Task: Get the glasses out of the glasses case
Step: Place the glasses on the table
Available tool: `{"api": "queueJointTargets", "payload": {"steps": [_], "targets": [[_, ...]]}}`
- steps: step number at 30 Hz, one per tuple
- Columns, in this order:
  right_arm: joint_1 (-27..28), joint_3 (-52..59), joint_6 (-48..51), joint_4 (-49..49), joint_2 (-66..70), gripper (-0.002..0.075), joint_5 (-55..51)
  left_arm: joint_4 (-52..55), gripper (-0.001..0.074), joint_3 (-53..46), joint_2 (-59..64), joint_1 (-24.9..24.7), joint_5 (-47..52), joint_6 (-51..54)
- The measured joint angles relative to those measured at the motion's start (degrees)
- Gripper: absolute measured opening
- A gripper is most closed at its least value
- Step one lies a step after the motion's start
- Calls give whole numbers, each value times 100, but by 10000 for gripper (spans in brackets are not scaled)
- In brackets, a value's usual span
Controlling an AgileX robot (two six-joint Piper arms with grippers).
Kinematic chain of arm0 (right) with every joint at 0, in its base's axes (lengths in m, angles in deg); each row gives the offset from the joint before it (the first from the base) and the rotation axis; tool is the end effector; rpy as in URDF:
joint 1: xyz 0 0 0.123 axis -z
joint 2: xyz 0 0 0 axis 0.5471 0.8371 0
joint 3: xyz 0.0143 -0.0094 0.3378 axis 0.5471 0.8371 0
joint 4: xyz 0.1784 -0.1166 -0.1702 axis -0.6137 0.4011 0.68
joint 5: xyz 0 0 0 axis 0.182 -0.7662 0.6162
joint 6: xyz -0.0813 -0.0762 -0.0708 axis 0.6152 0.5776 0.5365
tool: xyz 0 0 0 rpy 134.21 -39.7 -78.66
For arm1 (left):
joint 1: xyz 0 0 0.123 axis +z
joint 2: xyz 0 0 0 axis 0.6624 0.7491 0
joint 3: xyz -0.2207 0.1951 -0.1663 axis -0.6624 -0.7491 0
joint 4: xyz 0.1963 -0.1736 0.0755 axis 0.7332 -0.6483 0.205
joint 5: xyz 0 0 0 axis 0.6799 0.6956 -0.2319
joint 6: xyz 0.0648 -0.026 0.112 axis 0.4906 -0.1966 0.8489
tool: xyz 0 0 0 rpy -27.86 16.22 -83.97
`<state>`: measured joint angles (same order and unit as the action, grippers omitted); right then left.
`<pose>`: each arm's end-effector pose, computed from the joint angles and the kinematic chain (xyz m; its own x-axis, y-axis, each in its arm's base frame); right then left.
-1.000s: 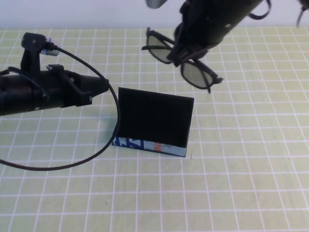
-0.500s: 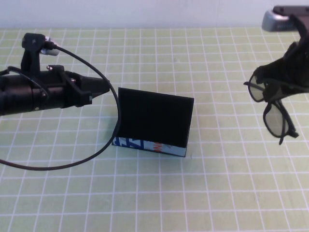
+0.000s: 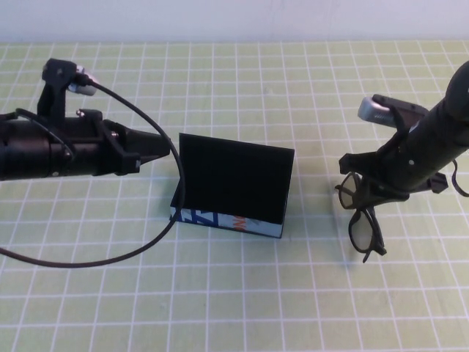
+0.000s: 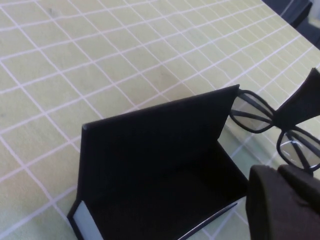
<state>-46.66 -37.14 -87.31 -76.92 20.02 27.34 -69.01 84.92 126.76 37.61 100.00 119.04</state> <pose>0.4009 0.1313 0.2120 -0.9766 -0.0181 -0.2145 -0.0840 0.9494 0.3026 0.3456 -0.1261 0.2875 -0.5256 0.1296 -0.8408 0.7297 0.5768 -0.3672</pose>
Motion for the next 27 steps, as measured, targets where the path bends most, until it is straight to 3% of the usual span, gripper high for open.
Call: {"api": "queueJointTargets", "payload": {"steps": [4,11,16,20,27], "targets": [[0,0,10,-34,139,17,62,23,-4,0,0,0,34,-24],[0,0,19,47,165,195,73,35,-4,0,0,0,46,-66],[0,0,19,292,128,237,-86,45,-4,12,-9,0,-64,-88],[0,0,19,438,-236,197,-538,45,-4,203,-13,0,-67,-293],[0,296,19,530,-1715,8,-1358,56,-4,139,-781,0,-418,-354]]}}
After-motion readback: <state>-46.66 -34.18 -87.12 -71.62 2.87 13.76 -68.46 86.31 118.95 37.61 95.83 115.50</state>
